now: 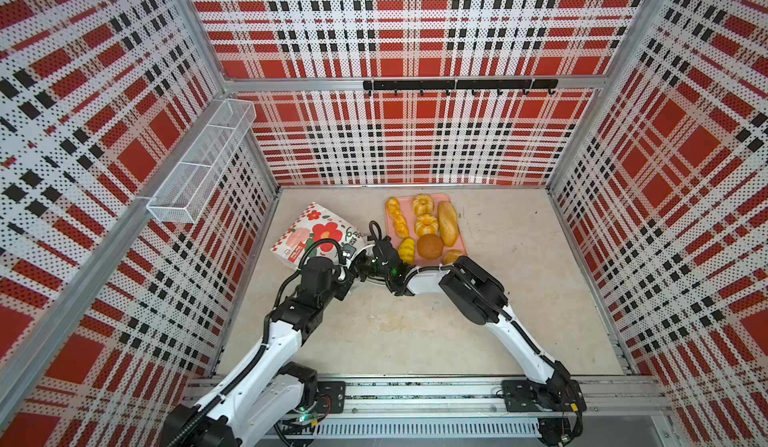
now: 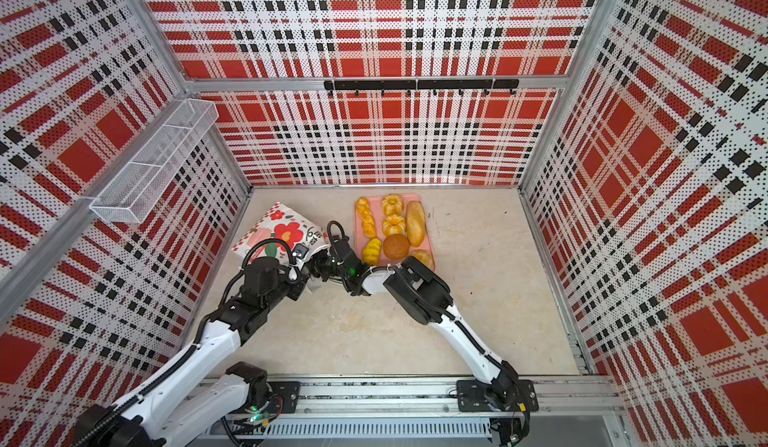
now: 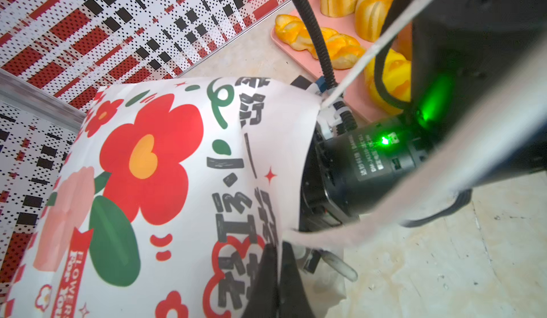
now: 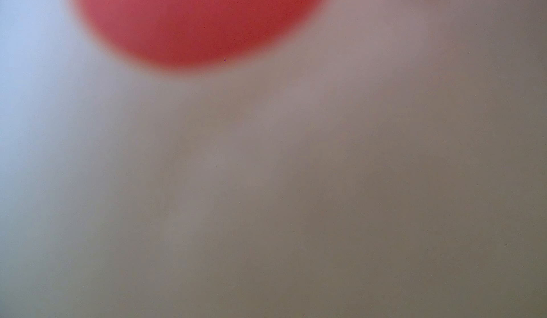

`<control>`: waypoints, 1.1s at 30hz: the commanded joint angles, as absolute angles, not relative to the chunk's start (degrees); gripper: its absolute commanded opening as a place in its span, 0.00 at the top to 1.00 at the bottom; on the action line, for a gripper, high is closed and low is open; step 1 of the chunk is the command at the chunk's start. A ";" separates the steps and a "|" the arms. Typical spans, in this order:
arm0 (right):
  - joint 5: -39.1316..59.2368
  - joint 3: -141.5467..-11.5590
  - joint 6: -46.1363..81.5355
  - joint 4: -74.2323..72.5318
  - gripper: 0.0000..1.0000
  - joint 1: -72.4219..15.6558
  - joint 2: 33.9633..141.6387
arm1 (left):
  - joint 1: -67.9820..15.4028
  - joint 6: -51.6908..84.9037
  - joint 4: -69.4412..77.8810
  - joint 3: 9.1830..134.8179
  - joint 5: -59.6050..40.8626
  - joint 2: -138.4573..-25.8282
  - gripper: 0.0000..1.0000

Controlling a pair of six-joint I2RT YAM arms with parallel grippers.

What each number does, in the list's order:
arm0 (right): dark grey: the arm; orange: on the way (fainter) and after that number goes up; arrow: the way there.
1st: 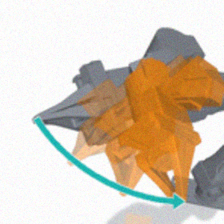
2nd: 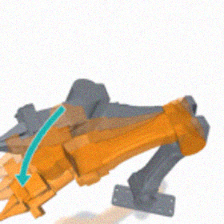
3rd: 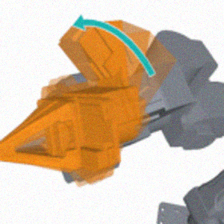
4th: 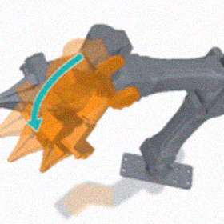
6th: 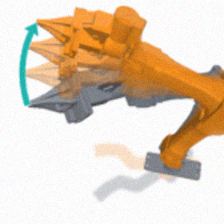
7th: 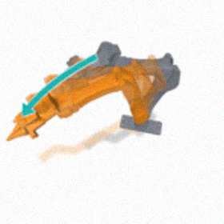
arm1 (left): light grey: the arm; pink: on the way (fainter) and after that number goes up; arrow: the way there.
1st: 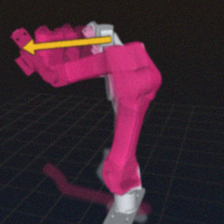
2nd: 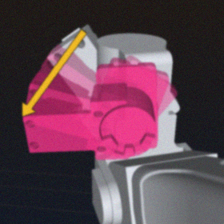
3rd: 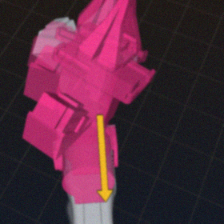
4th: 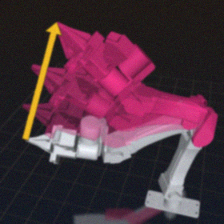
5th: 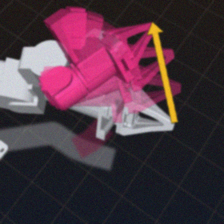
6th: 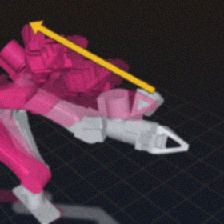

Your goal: Take the fake bread out of the paper bag

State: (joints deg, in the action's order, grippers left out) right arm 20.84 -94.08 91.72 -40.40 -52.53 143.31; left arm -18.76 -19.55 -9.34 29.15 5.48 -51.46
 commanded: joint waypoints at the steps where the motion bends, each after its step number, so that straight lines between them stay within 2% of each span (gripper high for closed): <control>1: 24.42 -91.64 89.62 -43.03 0.87 -52.89 141.59 | -19.51 -18.91 -6.24 28.54 4.68 -51.42 1.00; 7: 24.10 -77.07 83.53 -42.87 0.99 -52.86 130.81 | -19.69 -18.66 -6.23 28.22 5.38 -52.19 1.00; 17: 21.13 -61.98 83.91 -51.21 1.00 -53.53 123.71 | -19.78 -17.27 -5.97 27.18 6.41 -51.10 1.00; 28: 18.08 -59.74 81.73 -60.25 0.98 -56.52 124.09 | -19.86 -15.58 -6.23 27.65 6.58 -50.26 1.00; 33: 18.46 -63.00 77.84 -54.98 0.99 -57.65 124.59 | -19.82 -15.93 -6.48 28.18 6.06 -50.46 1.00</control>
State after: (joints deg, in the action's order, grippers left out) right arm 19.22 -60.51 80.79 -52.07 -57.06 125.51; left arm -19.55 -16.91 -7.31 27.33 6.48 -51.00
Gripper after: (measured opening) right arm 0.208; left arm 0.047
